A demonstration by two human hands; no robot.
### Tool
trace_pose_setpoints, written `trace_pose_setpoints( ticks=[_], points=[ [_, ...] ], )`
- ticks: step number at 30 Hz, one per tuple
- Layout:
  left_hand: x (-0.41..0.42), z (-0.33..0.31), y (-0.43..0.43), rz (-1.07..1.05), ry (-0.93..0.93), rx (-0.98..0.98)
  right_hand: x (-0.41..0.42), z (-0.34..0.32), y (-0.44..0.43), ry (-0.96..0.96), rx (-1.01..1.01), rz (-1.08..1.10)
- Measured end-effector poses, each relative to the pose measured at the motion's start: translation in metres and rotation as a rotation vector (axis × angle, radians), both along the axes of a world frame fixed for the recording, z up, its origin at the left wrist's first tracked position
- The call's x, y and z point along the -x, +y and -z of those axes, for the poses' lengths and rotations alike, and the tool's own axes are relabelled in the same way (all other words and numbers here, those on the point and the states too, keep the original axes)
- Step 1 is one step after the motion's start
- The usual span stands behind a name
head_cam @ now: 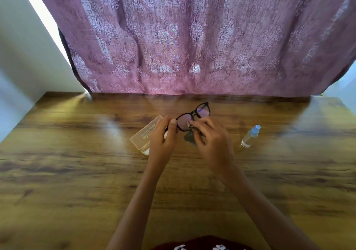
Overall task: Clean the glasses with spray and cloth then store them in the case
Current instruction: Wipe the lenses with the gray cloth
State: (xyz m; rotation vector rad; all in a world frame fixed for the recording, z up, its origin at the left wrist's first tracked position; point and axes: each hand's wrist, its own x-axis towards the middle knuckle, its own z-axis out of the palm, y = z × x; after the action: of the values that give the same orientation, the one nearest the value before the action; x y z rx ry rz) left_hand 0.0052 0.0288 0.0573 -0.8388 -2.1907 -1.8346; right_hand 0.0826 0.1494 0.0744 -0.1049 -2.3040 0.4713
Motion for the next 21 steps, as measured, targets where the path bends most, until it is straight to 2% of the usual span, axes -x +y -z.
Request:
trace_pose_setpoints(
  ticks=[8,15,21],
  points=[
    [0.002,0.003,0.003,0.033,0.045,0.052,0.005,-0.004,-0.01,0.028,-0.001,-0.042],
    [-0.001,-0.001,0.0,0.005,0.037,0.022,0.009,-0.005,0.007,0.025,0.016,0.06],
    [0.001,0.001,-0.001,0.01,0.042,0.025,-0.001,0.001,-0.01,0.026,-0.016,-0.02]
  ],
)
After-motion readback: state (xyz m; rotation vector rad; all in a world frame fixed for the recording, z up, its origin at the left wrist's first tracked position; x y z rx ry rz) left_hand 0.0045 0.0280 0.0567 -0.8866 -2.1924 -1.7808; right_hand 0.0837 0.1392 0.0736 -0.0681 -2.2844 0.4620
